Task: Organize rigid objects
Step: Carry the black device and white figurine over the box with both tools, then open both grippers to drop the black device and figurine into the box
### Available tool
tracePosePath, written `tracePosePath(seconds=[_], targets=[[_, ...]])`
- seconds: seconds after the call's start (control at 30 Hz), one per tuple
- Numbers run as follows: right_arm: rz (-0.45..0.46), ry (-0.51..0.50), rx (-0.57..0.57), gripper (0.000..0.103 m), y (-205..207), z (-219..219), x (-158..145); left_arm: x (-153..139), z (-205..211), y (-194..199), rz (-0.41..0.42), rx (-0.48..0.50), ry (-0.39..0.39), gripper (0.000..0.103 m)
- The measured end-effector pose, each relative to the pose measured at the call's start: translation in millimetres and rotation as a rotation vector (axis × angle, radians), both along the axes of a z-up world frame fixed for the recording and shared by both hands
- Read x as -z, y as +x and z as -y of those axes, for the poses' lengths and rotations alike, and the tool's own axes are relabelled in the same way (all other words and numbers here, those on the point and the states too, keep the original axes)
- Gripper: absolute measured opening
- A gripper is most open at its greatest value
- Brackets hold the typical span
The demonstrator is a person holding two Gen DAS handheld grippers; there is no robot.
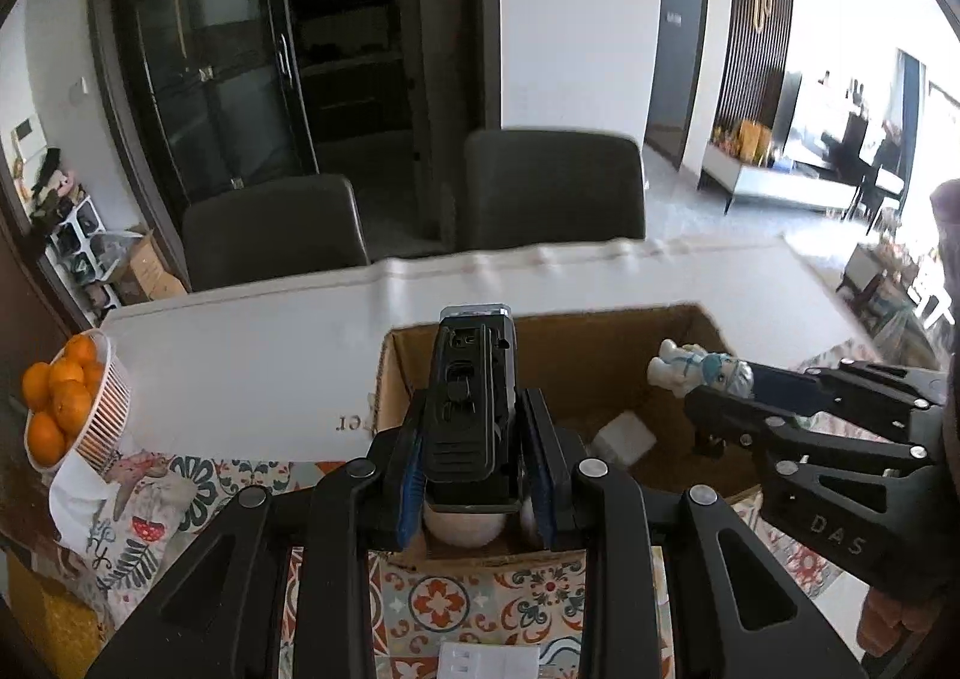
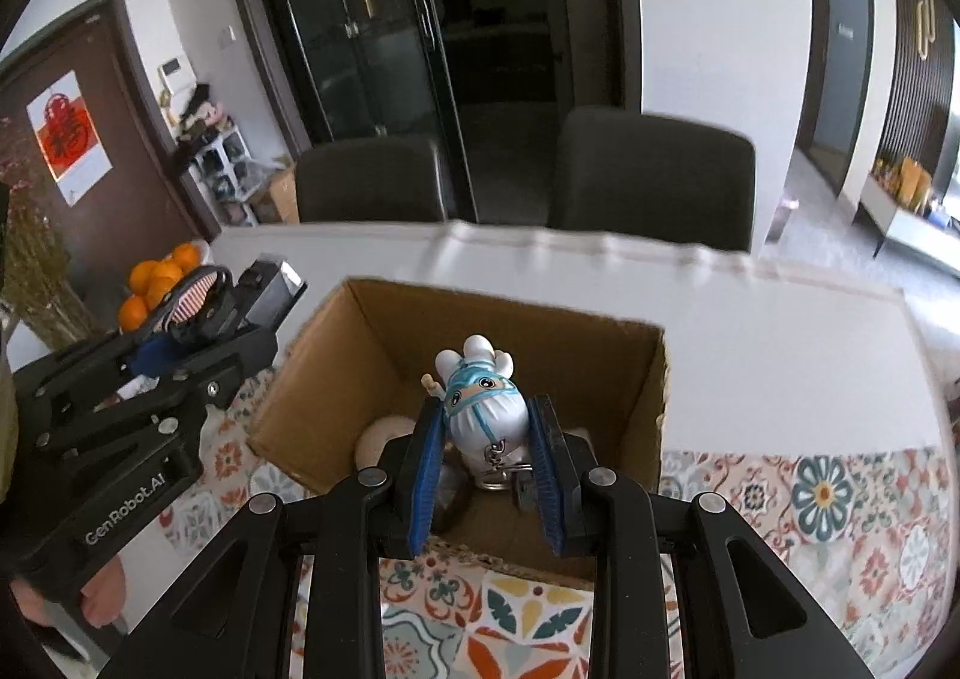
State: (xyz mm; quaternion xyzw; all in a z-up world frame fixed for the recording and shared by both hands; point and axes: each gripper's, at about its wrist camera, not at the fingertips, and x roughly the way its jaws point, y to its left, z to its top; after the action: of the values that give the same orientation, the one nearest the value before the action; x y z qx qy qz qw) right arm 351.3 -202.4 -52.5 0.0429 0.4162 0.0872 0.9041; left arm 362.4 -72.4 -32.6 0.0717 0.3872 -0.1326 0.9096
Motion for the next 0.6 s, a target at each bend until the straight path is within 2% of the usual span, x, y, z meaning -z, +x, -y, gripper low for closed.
tracePosePath(seconds=[0.33, 0.5, 0.6], targets=[[-0.096, -0.052, 0.024, 0.029, 14, 6, 39, 46, 20, 28, -0.137, 0.028, 0.076, 0.029], [-0.123, -0.075, 0.020, 0.029, 17, 5, 49, 62, 20, 29, -0.212, 0.032, 0.052, 0.029], [-0.136, -0.074, 0.014, 0.029, 17, 4, 55, 64, 20, 29, -0.210, 0.025, 0.061, 0.029]])
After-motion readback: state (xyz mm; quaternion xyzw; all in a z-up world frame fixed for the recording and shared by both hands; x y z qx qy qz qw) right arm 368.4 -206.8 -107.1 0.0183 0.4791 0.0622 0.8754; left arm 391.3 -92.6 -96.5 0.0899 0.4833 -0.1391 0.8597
